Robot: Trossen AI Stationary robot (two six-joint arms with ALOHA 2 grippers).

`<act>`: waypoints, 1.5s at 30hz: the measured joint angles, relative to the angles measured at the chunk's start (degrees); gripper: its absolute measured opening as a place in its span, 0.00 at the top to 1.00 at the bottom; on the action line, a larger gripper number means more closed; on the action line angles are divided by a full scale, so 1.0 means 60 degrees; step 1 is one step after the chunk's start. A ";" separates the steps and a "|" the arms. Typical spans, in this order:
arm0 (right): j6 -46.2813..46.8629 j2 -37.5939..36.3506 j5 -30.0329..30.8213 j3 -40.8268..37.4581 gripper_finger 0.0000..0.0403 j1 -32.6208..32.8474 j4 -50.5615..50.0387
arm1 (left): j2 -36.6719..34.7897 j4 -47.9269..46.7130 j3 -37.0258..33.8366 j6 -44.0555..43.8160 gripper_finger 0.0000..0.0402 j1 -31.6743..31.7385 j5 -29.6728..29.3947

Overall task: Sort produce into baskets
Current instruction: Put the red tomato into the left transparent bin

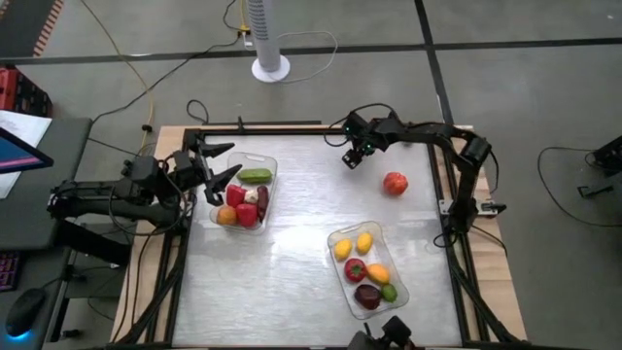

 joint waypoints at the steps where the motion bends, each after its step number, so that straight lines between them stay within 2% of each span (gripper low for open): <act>1: -0.0029 0.0076 0.0021 -0.0051 0.20 0.0000 0.0037 | 0.0000 -0.0003 0.0000 0.0000 0.34 0.0000 -0.0002; 6: -0.0051 0.0134 0.0185 -0.0140 0.21 0.0002 0.0106 | 0.0000 0.0000 0.0000 0.0012 0.34 0.0000 -0.0015; 11: -0.0077 0.0161 0.0214 -0.0137 0.28 -0.0216 0.0206 | 0.0000 0.0004 0.0000 0.0117 0.34 0.0000 -0.0029; 19: -0.0206 0.0469 0.0014 -0.0126 0.48 -0.0352 0.0161 | 0.0000 0.0000 0.0000 0.0120 0.34 0.0000 -0.0029; 24: -0.0332 0.0513 0.0012 -0.0101 0.64 -0.0157 0.0215 | -0.0003 0.0000 0.0000 0.0228 0.34 0.0000 -0.0040; 27: -0.0323 0.0449 -0.0040 -0.0022 0.69 0.0113 0.0129 | -0.0001 -0.0003 0.0000 0.0259 0.34 0.0000 -0.0056; 30: -0.0292 0.0276 -0.0642 0.0216 0.69 0.0651 0.0210 | 0.0000 0.0000 0.0000 0.0264 0.34 0.0000 -0.0135; 35: -0.0196 0.0207 -0.1722 0.0812 0.63 0.1918 0.0886 | 0.0000 0.0077 0.0000 0.0582 0.34 0.0000 -0.0390; 39: -0.0362 0.0229 -0.2305 0.1152 0.61 0.3113 0.2707 | 0.0000 0.0225 0.0000 0.0608 0.34 0.0004 -0.0423; 45: -0.1104 0.0244 -0.2347 0.1385 0.61 0.4399 0.5541 | 0.0000 0.0255 0.0000 0.0572 0.34 0.0000 -0.0361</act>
